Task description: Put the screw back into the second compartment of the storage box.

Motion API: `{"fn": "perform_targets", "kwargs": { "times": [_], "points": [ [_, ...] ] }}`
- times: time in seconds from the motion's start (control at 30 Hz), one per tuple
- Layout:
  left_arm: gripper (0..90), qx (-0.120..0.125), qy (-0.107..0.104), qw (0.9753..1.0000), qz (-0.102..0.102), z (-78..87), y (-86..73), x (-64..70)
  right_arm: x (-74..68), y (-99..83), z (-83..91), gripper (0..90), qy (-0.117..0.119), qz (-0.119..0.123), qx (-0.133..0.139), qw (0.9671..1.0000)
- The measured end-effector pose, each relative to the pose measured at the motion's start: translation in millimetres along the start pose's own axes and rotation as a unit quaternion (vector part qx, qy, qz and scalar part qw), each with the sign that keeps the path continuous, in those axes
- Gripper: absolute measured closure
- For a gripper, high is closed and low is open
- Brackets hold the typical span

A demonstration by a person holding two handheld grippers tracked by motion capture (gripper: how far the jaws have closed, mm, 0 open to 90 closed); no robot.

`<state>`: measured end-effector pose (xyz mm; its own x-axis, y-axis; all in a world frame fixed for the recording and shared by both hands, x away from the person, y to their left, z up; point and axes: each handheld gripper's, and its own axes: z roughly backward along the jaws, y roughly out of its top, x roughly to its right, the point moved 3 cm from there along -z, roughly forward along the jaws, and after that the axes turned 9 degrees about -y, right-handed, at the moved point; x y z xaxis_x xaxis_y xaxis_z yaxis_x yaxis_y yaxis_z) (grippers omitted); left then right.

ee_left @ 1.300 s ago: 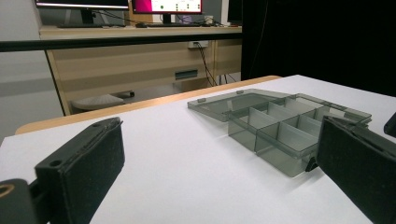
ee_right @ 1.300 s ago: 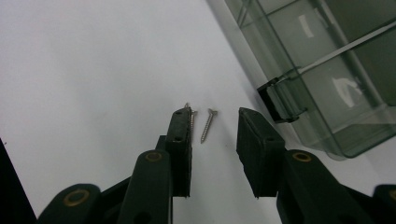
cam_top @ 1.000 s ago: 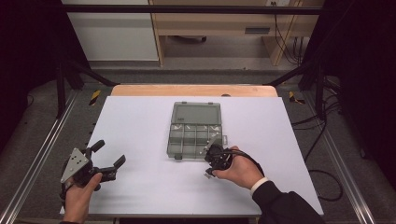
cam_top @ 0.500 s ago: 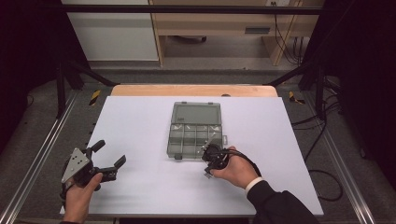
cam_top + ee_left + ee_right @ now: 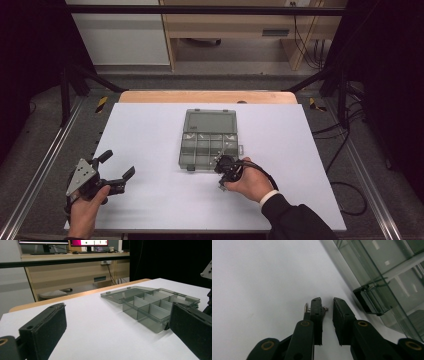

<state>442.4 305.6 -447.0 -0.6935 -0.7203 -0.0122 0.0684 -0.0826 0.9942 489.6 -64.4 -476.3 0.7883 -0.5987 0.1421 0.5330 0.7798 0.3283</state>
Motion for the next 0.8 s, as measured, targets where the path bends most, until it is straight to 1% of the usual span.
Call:
{"fn": "perform_targets", "kwargs": {
  "times": [0.07,0.17,0.2,0.23,0.43,0.5,0.57,0.63,0.67,0.7,0.73,0.8],
  "points": [
    [1.2,0.000,0.000,1.0000,0.000,0.0,0.0,-0.1,0.3,0.2,-1.9,79.5,-0.003,0.010,0.004,0.9999],
    [1.2,0.000,0.000,1.0000,0.000,-0.1,0.0,-0.2,-0.1,0.3,-1.9,80.3,-0.002,0.008,0.004,1.0000],
    [1.2,0.000,0.000,1.0000,0.000,-0.1,-0.1,-0.2,-0.1,0.3,-1.8,81.4,-0.002,0.008,0.005,1.0000],
    [1.2,0.000,0.000,1.0000,0.000,-0.1,0.0,-0.1,-1.4,0.3,-1.2,83.7,-0.001,0.003,-0.001,1.0000],
    [1.2,0.000,0.000,1.0000,0.000,0.0,0.0,-0.2,-1.7,0.4,-1.0,84.4,0.000,0.006,0.001,1.0000],
    [1.2,0.000,0.000,1.0000,0.000,0.0,0.0,-0.2,-1.9,0.2,-0.8,84.4,0.001,0.003,-0.001,1.0000],
    [1.2,0.000,0.000,1.0000,0.000,0.0,0.0,-0.3,-0.2,-0.4,-1.2,84.6,0.001,0.013,0.004,0.9999],
    [1.2,0.000,0.000,1.0000,0.000,-0.1,-0.1,-0.2,-0.4,-0.5,-0.8,84.8,0.001,0.012,0.004,0.9999],
    [1.2,-0.001,0.000,1.0000,-0.001,-0.2,-0.1,-0.2,-0.6,-0.4,-0.2,87.5,0.002,0.010,0.006,0.9999],
    [1.2,-0.001,0.000,1.0000,-0.001,-0.2,-0.1,-0.1,-0.4,-0.2,2.0,87.8,0.003,0.003,0.006,1.0000],
    [1.2,-0.001,0.000,1.0000,-0.001,-0.3,-0.1,-0.1,0.0,-0.9,1.2,87.7,0.004,0.007,0.008,0.9999],
    [1.2,-0.001,-0.001,1.0000,-0.001,-0.4,-0.2,0.0,0.1,-1.7,1.2,87.8,0.005,0.006,0.004,1.0000]
  ]
}}
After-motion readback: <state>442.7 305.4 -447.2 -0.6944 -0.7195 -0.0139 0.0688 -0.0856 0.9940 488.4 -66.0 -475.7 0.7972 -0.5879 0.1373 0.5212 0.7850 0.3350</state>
